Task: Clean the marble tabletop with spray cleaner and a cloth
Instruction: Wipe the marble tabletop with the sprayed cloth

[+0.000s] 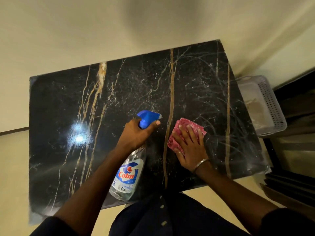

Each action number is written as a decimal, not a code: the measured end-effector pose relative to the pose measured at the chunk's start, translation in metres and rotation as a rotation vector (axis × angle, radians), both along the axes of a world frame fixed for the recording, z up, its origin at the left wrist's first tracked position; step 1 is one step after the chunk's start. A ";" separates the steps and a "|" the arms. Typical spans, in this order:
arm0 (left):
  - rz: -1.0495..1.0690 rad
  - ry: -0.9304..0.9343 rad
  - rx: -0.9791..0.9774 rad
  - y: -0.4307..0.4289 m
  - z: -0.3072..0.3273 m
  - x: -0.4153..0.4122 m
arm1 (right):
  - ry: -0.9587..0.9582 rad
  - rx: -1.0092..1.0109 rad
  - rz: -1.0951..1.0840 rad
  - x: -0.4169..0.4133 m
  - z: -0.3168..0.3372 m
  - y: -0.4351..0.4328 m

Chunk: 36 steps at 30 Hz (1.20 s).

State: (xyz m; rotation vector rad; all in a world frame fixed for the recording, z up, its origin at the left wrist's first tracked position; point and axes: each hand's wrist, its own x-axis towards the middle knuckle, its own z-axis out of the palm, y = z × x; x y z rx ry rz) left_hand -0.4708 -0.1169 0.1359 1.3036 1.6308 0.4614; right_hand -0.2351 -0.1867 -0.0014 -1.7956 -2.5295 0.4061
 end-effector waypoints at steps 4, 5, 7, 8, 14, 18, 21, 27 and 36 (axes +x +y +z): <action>-0.041 -0.015 0.012 -0.005 -0.001 0.006 | -0.013 -0.020 0.009 0.010 -0.002 -0.048; -0.047 -0.019 0.010 -0.006 -0.001 0.005 | -0.014 -0.022 0.018 0.012 -0.003 -0.054; -0.050 -0.025 0.006 -0.008 -0.002 0.004 | -0.014 -0.018 0.031 0.014 -0.003 -0.056; -0.044 -0.028 0.003 -0.009 -0.003 0.003 | -0.012 -0.015 0.030 0.013 -0.002 -0.054; -0.039 -0.015 -0.016 -0.019 -0.008 0.001 | -0.018 -0.030 -0.131 -0.031 0.003 -0.004; -0.072 -0.001 -0.004 -0.027 -0.010 0.005 | -0.016 -0.022 -0.174 -0.053 0.000 0.017; -0.133 -0.003 -0.025 -0.032 -0.013 0.008 | 0.007 0.003 -0.175 -0.045 0.001 -0.002; -0.305 -0.014 -0.054 -0.033 -0.012 0.021 | -0.047 0.006 -0.290 -0.006 0.000 -0.119; -0.393 -0.034 -0.064 -0.026 -0.015 0.043 | -0.057 -0.042 -0.384 0.004 0.003 -0.130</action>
